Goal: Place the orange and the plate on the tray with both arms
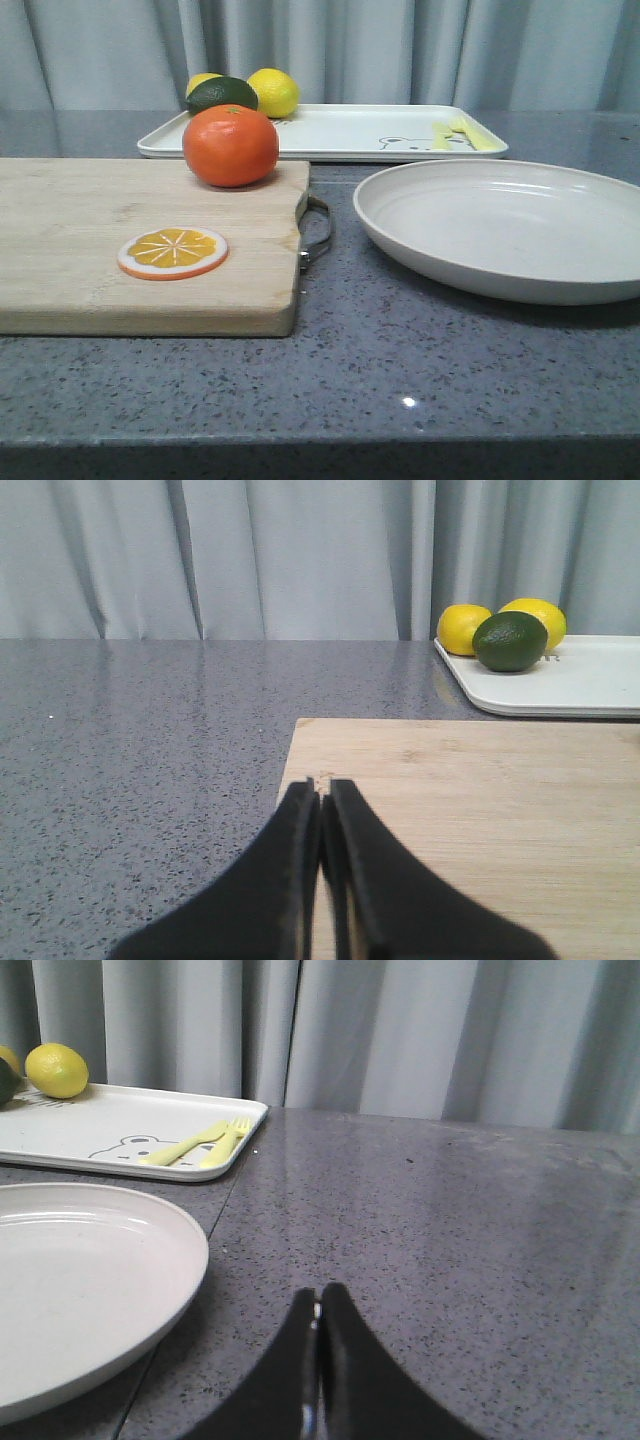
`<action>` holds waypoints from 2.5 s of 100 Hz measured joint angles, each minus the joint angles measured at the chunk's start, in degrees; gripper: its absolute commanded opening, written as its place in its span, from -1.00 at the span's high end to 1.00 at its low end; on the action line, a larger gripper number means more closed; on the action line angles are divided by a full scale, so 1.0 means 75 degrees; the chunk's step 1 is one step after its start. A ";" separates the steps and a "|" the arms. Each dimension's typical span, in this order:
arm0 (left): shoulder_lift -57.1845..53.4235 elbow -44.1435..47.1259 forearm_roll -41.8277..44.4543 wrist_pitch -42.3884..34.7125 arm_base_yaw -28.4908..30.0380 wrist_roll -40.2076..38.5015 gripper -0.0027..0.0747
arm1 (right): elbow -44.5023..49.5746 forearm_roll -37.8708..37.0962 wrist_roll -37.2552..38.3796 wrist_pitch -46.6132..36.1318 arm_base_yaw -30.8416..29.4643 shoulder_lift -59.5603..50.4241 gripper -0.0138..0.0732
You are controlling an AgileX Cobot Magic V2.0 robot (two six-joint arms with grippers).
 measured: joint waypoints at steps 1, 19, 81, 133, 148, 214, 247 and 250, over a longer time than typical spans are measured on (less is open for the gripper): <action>0.0000 0.0000 0.0000 0.0000 0.0000 0.0000 0.98 | 0.0000 0.0000 0.0000 0.0000 0.0000 0.0000 0.84; 0.0000 0.0000 -0.0124 0.0000 0.0000 0.0000 0.98 | 0.0000 0.0000 0.0000 0.0000 0.0000 0.0000 0.84; 0.0000 0.0000 -0.0168 -0.0062 0.0000 0.0000 0.98 | 0.0000 0.0000 0.0000 -0.0029 0.0000 0.0000 0.84; 0.0000 -0.0093 -0.0193 -0.0631 0.0000 0.0000 0.98 | 0.0000 0.0000 0.0000 -0.0208 0.0000 0.0000 0.83; 0.0235 -0.0529 -0.0198 -0.0635 0.0000 0.0000 0.98 | -0.0206 0.0000 0.0000 0.0005 0.0000 0.0000 0.83; 0.3791 -0.2919 -0.0198 -0.0818 0.0000 0.0000 0.98 | -0.3291 0.0015 0.0000 0.1185 0.0000 0.3346 0.84; 0.4406 -0.2924 -0.0198 -0.0988 0.0000 0.0000 0.97 | -0.3370 0.0030 0.0000 0.0798 0.0000 0.4063 0.84; 0.4471 -0.2924 -0.0198 -0.1056 0.0000 0.0000 0.95 | -0.3370 0.0030 0.0000 0.0798 0.0000 0.4063 0.84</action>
